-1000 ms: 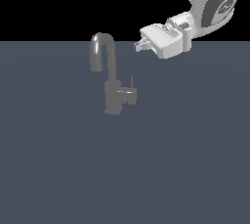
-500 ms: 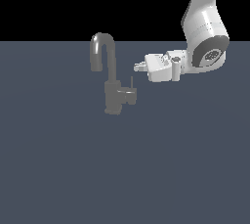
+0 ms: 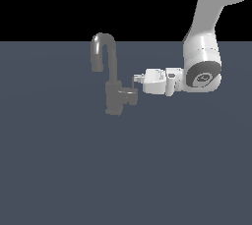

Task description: Turn on the faucet by rotating a designated handle.

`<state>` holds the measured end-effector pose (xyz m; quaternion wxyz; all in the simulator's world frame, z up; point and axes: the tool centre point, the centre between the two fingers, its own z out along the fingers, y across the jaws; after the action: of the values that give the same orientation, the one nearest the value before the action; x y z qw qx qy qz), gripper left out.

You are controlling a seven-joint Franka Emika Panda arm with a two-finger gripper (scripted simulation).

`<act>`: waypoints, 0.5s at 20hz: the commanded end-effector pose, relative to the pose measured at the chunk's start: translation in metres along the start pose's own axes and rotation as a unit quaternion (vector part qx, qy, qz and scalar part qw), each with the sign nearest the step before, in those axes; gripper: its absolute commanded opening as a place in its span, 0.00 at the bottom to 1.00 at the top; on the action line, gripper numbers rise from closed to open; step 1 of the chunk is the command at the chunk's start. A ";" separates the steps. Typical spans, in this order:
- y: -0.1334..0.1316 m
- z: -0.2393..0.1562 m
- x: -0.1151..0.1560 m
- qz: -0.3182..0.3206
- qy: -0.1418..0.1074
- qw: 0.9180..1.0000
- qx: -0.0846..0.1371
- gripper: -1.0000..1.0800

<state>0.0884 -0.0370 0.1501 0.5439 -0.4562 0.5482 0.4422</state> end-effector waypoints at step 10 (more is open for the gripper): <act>-0.002 0.003 0.006 0.009 -0.009 1.000 0.010 0.00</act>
<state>0.0905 -0.0347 0.1435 0.5491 -0.4421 0.5519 0.4455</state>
